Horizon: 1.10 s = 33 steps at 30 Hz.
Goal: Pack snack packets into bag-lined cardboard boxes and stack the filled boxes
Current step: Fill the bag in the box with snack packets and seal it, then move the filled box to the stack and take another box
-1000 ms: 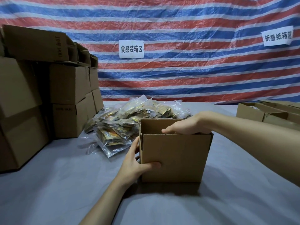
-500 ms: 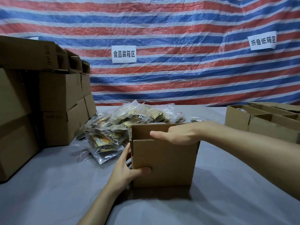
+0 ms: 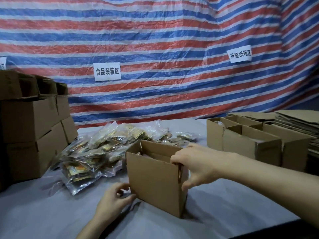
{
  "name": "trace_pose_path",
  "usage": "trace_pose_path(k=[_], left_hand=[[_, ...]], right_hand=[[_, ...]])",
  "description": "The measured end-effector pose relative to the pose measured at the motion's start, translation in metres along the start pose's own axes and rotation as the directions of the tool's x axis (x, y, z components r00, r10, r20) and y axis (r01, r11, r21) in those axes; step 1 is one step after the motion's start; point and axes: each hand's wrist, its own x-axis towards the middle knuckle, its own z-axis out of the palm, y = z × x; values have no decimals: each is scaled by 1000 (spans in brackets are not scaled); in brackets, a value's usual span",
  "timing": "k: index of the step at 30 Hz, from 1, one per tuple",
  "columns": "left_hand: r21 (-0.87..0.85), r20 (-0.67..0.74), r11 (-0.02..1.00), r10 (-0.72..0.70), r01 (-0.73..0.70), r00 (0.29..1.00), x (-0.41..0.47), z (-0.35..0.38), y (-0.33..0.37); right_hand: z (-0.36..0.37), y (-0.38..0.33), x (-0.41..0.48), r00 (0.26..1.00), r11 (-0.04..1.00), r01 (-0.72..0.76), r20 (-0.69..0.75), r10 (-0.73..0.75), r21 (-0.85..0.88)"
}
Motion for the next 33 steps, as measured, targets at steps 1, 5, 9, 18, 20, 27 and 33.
trace_pose_path(k=[1,5,9,18,20,27,33], left_hand=[[31,-4,999,-7,8,1000,-2,11,9],[-93,60,994,-43,49,997,-3,60,48],[-95,32,992,-79,81,996,1,97,80],[-302,253,951,17,63,967,-9,162,149],[-353,264,932,15,82,964,-3,173,157],[-423,196,906,68,22,978,16,216,174],[-433,269,900,89,38,959,33,237,193]], right_hand=[[0,4,-7,1000,1000,-12,-1,12,10],[4,20,-29,997,996,-75,-16,76,42],[13,38,-50,985,984,-149,-76,156,95],[43,76,-80,929,954,-258,-230,289,153],[51,88,-87,909,939,-299,-249,335,171],[82,118,-108,779,865,-396,-386,494,309],[95,135,-118,692,831,-491,-464,554,260]])
